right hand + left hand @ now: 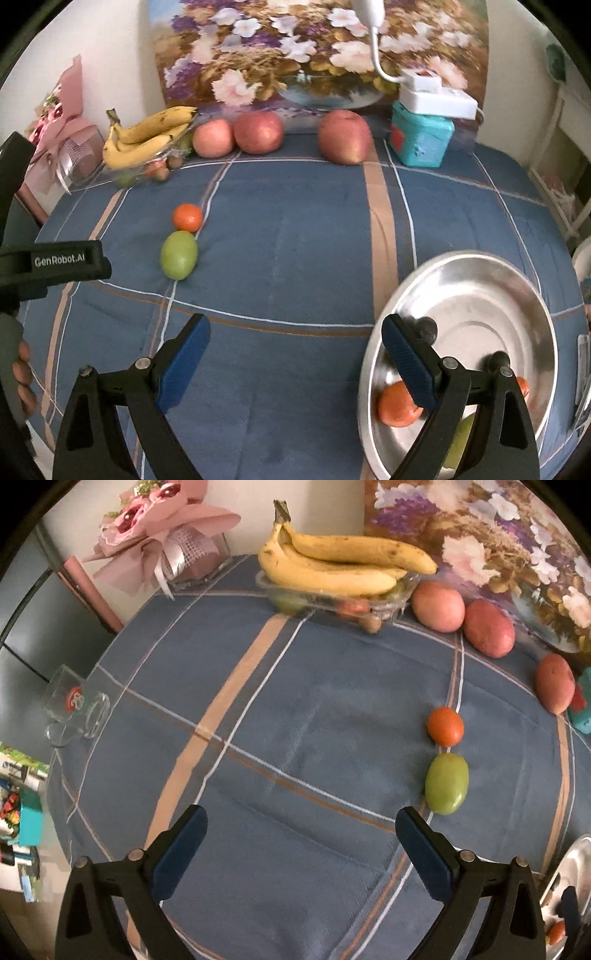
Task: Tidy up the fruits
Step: 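Withdraw both tools from the plate toward the last tangerine and green pear, then grasp the green pear with the right tool while the left tool grasps the last tangerine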
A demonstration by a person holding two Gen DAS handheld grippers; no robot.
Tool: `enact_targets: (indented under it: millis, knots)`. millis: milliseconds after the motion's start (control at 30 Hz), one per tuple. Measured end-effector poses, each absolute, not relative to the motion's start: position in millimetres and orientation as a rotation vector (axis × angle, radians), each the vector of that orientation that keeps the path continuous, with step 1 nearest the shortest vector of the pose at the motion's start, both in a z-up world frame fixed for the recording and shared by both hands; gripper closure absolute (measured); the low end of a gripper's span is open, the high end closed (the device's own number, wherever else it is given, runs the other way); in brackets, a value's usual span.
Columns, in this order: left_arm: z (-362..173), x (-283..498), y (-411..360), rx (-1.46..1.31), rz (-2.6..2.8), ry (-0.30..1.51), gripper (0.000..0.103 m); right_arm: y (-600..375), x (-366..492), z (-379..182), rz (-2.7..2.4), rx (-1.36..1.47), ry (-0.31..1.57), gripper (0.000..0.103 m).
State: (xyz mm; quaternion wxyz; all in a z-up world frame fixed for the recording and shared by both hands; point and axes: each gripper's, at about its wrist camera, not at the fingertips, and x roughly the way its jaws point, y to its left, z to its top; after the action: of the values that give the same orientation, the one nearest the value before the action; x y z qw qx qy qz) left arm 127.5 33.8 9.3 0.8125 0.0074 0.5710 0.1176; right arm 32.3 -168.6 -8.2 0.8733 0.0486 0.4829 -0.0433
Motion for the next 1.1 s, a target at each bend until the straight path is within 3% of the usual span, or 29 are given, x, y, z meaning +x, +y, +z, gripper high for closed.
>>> enact_targets:
  millis: [467, 1100]
  knots:
    - [6, 140, 39, 0.065, 0.127, 1.113, 0.000, -136, 49, -27, -0.091, -0.003, 1.050, 0.009]
    - [-17, 171, 89, -0.115, 0.158, 1.162, 0.000, -106, 103, -39, -0.002, 0.069, 1.070, 0.009]
